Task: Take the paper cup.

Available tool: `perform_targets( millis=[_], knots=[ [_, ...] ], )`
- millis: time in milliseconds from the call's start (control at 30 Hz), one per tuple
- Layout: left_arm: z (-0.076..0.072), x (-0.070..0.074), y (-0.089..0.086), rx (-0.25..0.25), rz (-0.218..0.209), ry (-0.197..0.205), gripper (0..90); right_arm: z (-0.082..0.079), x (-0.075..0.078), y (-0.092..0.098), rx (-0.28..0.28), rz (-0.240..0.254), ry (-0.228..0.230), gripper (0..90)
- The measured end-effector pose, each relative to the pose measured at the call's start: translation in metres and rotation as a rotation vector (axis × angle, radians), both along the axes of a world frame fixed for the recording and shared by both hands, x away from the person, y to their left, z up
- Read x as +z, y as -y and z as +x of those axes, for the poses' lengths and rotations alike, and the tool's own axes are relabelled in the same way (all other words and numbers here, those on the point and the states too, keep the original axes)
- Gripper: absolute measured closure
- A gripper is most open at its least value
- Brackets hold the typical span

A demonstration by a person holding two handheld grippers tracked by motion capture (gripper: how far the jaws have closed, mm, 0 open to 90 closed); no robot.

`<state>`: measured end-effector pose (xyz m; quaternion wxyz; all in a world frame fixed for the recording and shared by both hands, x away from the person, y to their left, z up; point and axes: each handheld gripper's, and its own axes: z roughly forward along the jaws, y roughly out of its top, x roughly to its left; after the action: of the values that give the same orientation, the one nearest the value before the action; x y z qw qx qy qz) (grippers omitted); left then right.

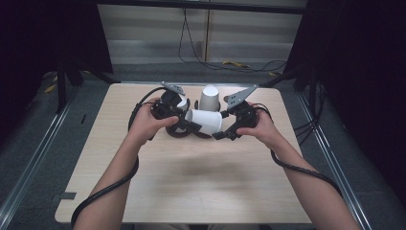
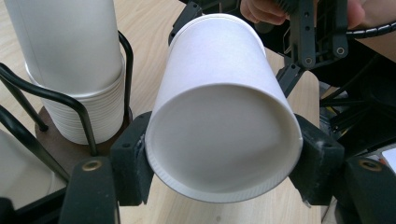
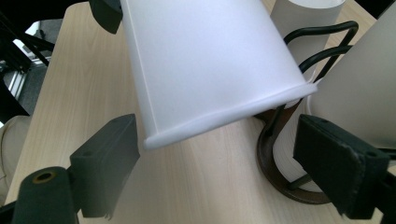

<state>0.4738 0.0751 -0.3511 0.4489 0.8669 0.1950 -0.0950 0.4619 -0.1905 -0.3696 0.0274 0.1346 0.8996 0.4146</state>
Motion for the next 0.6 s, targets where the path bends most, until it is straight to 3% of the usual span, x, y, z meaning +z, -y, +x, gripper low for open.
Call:
perform_targets(
  millis=[333,600],
  knots=[
    [0.000,0.002,-0.001,0.004,0.001,-0.002,33.3,0.001,0.001,0.002,-0.006,-0.012,0.001,13.9],
    [0.001,0.010,-0.005,0.005,-0.001,0.009,33.3,0.004,0.010,0.001,-0.005,-0.004,0.014,13.9]
  ],
)
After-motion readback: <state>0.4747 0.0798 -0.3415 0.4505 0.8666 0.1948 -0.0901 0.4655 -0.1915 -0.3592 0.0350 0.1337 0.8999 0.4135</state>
